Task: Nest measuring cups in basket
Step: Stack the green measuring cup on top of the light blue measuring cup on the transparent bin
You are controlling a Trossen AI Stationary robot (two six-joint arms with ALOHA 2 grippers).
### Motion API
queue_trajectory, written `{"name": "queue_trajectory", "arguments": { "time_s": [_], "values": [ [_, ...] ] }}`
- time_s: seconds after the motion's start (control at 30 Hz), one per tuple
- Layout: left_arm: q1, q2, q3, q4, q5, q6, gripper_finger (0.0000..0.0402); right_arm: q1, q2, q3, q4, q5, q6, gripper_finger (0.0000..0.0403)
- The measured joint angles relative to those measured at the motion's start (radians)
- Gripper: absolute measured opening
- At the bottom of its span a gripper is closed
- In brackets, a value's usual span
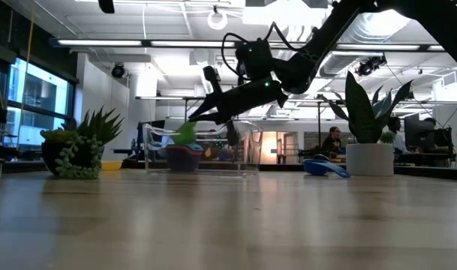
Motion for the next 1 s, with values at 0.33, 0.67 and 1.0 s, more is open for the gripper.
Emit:
{"name": "queue_trajectory", "arguments": {
  "time_s": [0.33,0.67,1.0],
  "values": [
    [0.0,0.0,0.0,-0.001,0.0,0.001,0.0215,0.003,0.001,0.0,0.0,0.016,0.057,0.0027],
    [0.0,0.0,0.0,-0.001,0.0,0.001,0.0215,0.003,0.001,0.0,0.0,-0.001,0.06,0.0129],
    [0.0,0.0,0.0,-0.001,0.0,0.001,0.0215,0.004,-0.005,-0.001,-0.09,-0.026,0.104,0.0175]
  ]
}}
